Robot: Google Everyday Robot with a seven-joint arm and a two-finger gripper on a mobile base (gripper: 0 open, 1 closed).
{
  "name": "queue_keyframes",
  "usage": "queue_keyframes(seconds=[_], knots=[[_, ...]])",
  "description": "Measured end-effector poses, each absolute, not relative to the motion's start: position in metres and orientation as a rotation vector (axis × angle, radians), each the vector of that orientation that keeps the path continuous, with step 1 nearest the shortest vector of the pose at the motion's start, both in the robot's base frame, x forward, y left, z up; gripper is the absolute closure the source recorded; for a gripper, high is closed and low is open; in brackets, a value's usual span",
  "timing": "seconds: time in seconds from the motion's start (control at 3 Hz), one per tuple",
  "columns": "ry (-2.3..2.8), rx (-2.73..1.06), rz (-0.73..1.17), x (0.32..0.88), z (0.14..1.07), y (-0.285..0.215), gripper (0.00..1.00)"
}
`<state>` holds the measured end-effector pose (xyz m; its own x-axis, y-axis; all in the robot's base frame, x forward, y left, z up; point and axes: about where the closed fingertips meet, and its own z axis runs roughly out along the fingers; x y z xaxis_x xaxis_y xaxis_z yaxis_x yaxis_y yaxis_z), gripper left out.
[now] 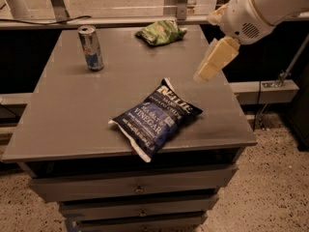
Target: Knock redbull can over
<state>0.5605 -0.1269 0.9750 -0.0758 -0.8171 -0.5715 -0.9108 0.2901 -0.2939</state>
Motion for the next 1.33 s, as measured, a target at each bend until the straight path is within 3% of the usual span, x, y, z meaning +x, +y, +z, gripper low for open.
queue_keyframes(seconds=[0.67, 1.33], knots=[[1.759, -1.409, 0.39, 0.608, 0.965, -0.016, 0.0], [1.724, -1.365, 0.403, 0.618, 0.961, 0.004, 0.0]])
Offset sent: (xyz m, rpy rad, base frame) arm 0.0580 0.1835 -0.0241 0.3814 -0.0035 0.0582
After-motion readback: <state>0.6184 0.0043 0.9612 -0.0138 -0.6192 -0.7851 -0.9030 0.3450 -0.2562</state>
